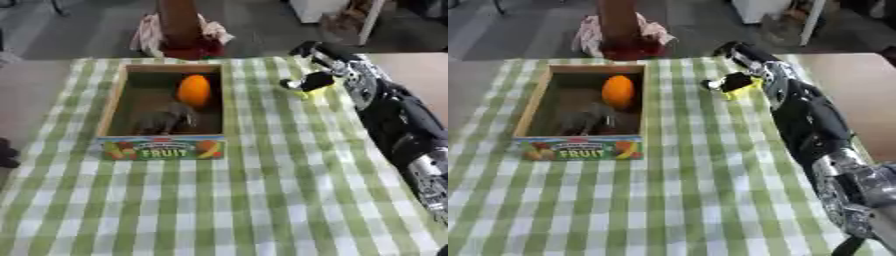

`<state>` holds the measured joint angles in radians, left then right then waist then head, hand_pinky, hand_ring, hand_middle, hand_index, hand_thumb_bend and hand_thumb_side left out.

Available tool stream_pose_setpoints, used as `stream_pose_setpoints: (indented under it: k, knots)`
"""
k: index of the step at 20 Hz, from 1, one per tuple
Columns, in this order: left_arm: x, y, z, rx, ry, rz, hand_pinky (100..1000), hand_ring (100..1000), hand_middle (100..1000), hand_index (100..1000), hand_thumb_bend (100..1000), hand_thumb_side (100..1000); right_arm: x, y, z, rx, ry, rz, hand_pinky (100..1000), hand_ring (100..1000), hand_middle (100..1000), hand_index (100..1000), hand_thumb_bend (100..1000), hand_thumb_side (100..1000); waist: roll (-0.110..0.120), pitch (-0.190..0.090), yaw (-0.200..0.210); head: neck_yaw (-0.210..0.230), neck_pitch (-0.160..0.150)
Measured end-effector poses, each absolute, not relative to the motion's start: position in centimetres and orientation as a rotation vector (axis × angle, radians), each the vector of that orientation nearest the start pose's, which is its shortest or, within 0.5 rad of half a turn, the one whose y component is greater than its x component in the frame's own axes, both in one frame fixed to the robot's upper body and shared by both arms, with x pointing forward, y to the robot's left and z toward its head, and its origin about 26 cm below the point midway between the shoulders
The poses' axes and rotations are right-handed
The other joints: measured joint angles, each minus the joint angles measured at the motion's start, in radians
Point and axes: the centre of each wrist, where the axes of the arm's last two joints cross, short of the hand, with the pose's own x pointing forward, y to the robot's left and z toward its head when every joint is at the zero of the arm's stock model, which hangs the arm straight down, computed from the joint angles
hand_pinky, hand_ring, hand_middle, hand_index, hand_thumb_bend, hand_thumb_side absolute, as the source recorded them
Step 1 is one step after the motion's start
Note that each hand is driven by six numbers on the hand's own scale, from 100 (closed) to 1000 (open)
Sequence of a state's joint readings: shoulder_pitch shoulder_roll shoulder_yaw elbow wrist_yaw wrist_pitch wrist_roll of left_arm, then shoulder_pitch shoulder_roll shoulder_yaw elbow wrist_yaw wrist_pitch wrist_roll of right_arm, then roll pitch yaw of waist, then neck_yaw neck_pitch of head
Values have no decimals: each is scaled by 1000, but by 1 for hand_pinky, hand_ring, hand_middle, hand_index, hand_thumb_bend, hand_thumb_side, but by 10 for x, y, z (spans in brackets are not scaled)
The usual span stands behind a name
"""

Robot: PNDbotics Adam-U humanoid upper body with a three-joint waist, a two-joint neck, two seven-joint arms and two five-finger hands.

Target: Pick up objects on the table and place them in the box.

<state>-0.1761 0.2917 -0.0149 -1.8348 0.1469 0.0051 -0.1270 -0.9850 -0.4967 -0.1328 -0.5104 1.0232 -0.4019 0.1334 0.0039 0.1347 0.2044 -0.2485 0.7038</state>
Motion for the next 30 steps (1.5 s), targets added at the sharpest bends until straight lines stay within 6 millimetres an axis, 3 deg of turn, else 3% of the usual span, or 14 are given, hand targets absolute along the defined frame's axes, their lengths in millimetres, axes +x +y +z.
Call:
stream_pose_setpoints:
  k: [21,30]
  knots:
    - [305,275,123,-62,-1967,-343,568,594,556,735,100,844,470,-394,118,-1087,-1296,1093,731,823,817,857,463,505,-1,1,-1,-1,0]
    - [305,275,123,-62,-1967,-343,568,594,556,735,100,845,469,-395,110,-1072,-1255,1117,658,750,774,834,458,461,0,2,2,-8,0]
